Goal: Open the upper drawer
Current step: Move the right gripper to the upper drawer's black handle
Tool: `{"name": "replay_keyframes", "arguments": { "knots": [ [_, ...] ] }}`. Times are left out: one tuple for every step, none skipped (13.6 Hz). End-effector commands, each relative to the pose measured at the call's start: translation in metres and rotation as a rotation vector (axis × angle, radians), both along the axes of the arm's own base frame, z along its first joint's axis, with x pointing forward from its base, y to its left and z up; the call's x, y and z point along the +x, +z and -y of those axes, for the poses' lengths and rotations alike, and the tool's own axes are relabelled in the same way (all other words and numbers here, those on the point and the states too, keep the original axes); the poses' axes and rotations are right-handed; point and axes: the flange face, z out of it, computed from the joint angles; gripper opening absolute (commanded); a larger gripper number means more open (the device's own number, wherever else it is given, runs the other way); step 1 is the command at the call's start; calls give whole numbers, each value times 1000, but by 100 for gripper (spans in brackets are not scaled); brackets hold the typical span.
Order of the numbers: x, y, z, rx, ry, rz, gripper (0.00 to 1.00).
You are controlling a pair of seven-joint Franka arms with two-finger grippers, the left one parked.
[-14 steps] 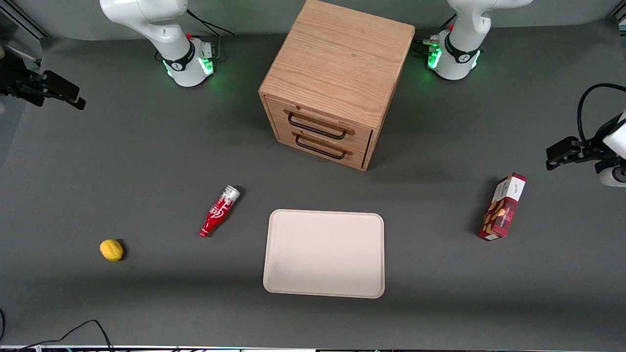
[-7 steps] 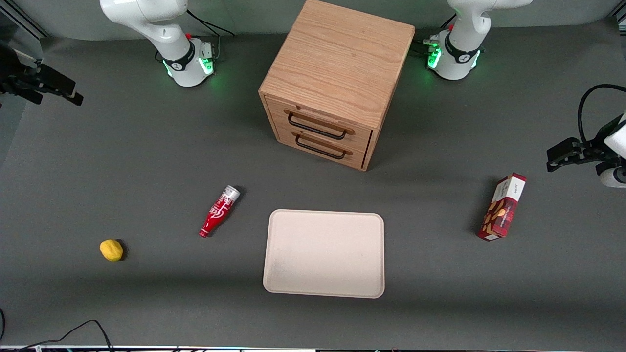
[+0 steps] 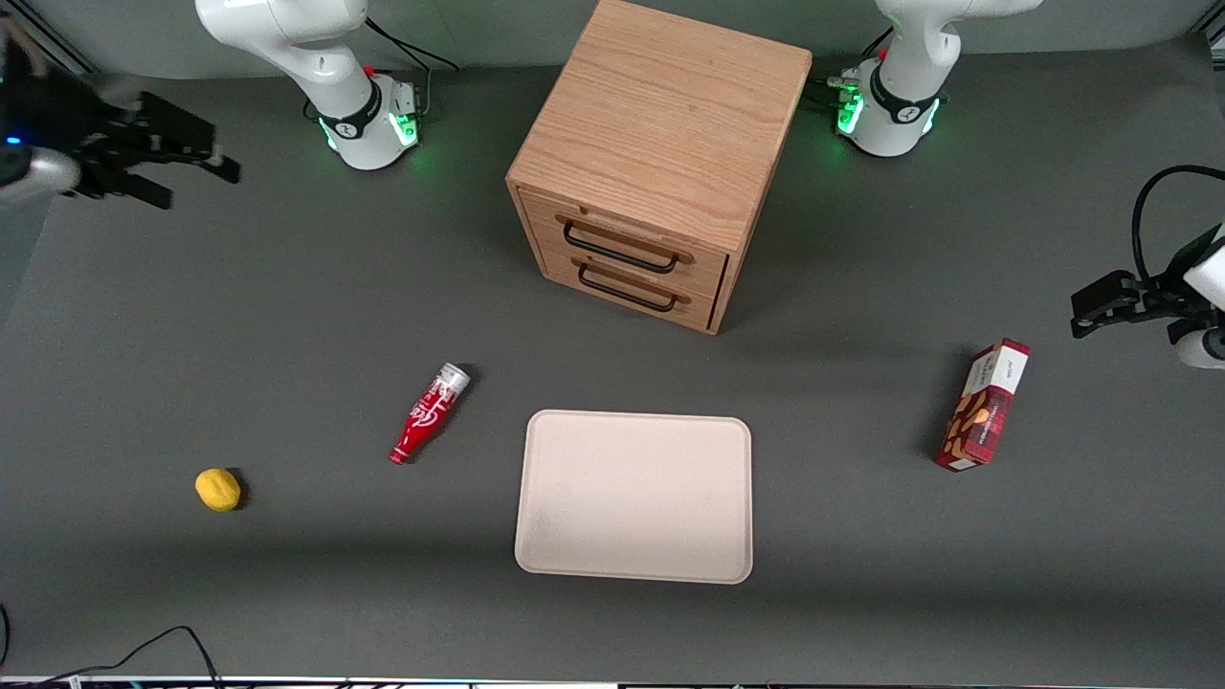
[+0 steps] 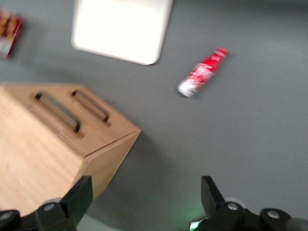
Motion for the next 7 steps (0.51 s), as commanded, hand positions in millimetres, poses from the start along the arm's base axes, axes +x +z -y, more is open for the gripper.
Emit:
{"name": "replay_keyframes", "arguments": {
  "knots": [
    [26,-18,-53,180,350,41,100],
    [36,-32,-79,266,429,34,100],
    [42,-43,-103,304,454,25,100],
    [46,-56,-129,318,479,29,100],
    [50,-79,-154,329,509,9,100],
    [55,-107,-177,306,543,-14,100],
    [53,-132,-203,271,593,-25,100]
  ]
}}
